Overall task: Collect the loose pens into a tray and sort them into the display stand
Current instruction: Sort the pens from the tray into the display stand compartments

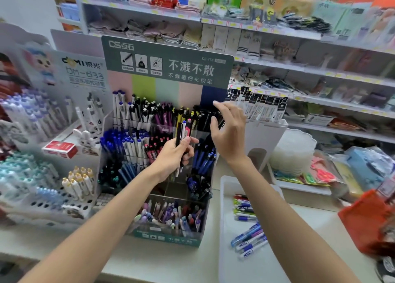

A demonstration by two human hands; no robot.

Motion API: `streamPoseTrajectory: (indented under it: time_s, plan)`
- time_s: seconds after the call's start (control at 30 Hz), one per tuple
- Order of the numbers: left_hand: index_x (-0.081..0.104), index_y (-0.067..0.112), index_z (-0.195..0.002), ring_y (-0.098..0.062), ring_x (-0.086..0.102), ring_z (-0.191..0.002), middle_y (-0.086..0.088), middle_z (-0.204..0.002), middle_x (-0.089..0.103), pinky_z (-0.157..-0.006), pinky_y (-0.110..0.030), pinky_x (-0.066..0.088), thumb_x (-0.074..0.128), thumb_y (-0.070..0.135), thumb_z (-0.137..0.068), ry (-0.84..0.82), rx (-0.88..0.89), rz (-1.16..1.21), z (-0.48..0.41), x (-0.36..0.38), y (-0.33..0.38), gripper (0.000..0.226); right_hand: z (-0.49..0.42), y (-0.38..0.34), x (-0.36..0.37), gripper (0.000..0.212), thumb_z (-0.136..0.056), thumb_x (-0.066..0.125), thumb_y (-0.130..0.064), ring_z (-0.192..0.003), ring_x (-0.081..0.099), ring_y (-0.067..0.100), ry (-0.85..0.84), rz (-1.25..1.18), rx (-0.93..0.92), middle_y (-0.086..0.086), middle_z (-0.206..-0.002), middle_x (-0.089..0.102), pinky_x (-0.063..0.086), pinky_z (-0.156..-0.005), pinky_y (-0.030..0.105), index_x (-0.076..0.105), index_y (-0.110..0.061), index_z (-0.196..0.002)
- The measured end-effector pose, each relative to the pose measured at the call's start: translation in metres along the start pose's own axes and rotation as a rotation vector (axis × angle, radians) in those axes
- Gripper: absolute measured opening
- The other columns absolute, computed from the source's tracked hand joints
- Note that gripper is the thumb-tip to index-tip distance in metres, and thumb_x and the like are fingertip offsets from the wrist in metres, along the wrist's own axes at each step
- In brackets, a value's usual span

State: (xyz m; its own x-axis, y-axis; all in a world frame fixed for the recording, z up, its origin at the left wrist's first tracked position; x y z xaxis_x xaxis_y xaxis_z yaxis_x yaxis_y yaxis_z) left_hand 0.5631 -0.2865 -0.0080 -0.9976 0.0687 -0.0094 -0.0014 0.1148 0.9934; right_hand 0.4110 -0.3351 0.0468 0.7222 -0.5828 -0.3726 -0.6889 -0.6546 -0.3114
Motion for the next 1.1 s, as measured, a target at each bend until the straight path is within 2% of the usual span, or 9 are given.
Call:
streamPoseTrajectory:
  time_s: [0.13,0.27,0.43,0.53,0.6,0.67,0.83,0.97,1.1]
  plan:
    - [0.062,0.009,-0.1,-0.012,0.048,-0.063,0.003,-0.069,0.056,-0.06,-0.025,0.045,0.038,0.033,-0.106,-0.021,0.024,-0.02,0.01,-0.009,-0.001,0.034,0.013,-0.037,0.008,0.038,-0.091,0.059,-0.004,-0.07,0.054,0.01,-0.19,-0.261,0.003,0.004,-0.096,0.063,0.05,-0.067,0.021,0.059,-0.004,-0.128]
    - [0.058,0.002,-0.09,-0.011,0.055,-0.064,0.001,-0.07,0.06,-0.062,-0.022,0.047,0.037,0.037,-0.105,-0.053,0.014,-0.099,0.021,-0.023,0.0,0.044,0.028,-0.057,0.028,0.041,-0.093,0.064,-0.012,-0.079,0.062,0.01,-0.389,-0.366,0.171,0.001,-0.099,0.066,0.053,-0.076,0.023,0.057,-0.013,-0.134]
    - [0.06,0.016,-0.126,-0.018,0.071,-0.089,-0.009,-0.099,0.07,-0.077,-0.033,0.061,0.038,0.031,-0.105,-0.038,-0.082,0.023,0.038,-0.061,-0.012,0.033,0.023,-0.066,0.026,0.027,-0.089,0.069,-0.009,-0.082,0.065,0.008,-0.116,-0.445,0.301,0.0,-0.093,0.066,0.054,-0.077,0.021,0.061,-0.009,-0.116]
    - [0.06,0.016,-0.124,-0.018,0.069,-0.077,-0.008,-0.095,0.069,-0.061,-0.026,0.058,0.038,0.03,-0.105,-0.001,-0.085,-0.07,0.045,-0.084,-0.019,0.032,0.02,-0.068,0.026,0.022,-0.09,0.068,-0.006,-0.078,0.063,0.008,-0.006,-0.421,0.288,-0.001,-0.09,0.064,0.052,-0.074,0.018,0.061,-0.006,-0.11]
    - [0.06,0.013,-0.12,-0.011,0.054,-0.059,-0.003,-0.079,0.064,-0.048,-0.019,0.042,0.038,0.029,-0.105,-0.003,-0.086,-0.087,0.047,-0.092,-0.021,0.031,0.025,-0.072,0.032,0.019,-0.09,0.067,-0.005,-0.076,0.062,0.008,-0.004,-0.369,0.255,-0.002,-0.089,0.063,0.049,-0.073,0.013,0.061,-0.005,-0.108]
    - [0.059,0.011,-0.118,-0.006,0.041,-0.053,0.004,-0.068,0.057,-0.046,-0.017,0.031,0.038,0.029,-0.106,-0.016,-0.104,-0.065,0.047,-0.094,-0.023,0.031,0.032,-0.075,0.041,0.017,-0.092,0.066,-0.007,-0.074,0.062,0.011,-0.052,-0.325,0.225,0.0,-0.087,0.064,0.049,-0.071,0.016,0.06,-0.005,-0.108]
    - [0.057,0.007,-0.116,-0.006,0.036,-0.053,0.0,-0.069,0.051,-0.047,-0.018,0.029,0.032,0.019,-0.109,-0.019,-0.166,-0.01,0.047,-0.098,-0.027,0.028,0.057,-0.073,0.066,0.02,-0.092,0.068,-0.011,-0.087,0.06,0.009,-0.244,-0.159,0.157,0.004,-0.099,0.066,0.047,-0.081,0.013,0.063,-0.004,-0.11]
    - [0.058,0.004,-0.116,-0.009,0.04,-0.058,-0.002,-0.071,0.052,-0.051,-0.02,0.035,0.029,0.009,-0.107,-0.033,-0.192,0.01,0.051,-0.106,-0.029,0.032,0.069,-0.071,0.075,0.026,-0.096,0.06,-0.009,-0.099,0.063,0.018,-0.436,-0.066,0.151,0.008,-0.114,0.066,0.046,-0.09,0.019,0.064,-0.004,-0.121]
    - [0.063,0.007,-0.116,-0.01,0.056,-0.067,-0.001,-0.076,0.061,-0.064,-0.021,0.05,0.035,0.018,-0.108,-0.042,-0.153,-0.036,0.052,-0.114,-0.027,0.031,0.062,-0.073,0.075,0.024,-0.096,0.057,-0.008,-0.101,0.064,0.022,-0.539,-0.018,0.129,0.009,-0.11,0.069,0.052,-0.09,0.033,0.068,-0.005,-0.117]
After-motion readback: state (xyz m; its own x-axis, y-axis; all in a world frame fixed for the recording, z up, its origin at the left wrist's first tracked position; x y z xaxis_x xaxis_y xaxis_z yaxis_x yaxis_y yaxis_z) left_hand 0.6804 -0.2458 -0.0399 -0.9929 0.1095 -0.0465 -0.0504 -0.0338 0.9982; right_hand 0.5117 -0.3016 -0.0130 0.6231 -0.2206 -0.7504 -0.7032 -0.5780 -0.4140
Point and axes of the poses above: each hand's wrist, its own z-axis away from the middle knuckle, its own x-axis out of the palm, y = z × x, the point moved 3 cm from there along -z, towards the middle knuckle
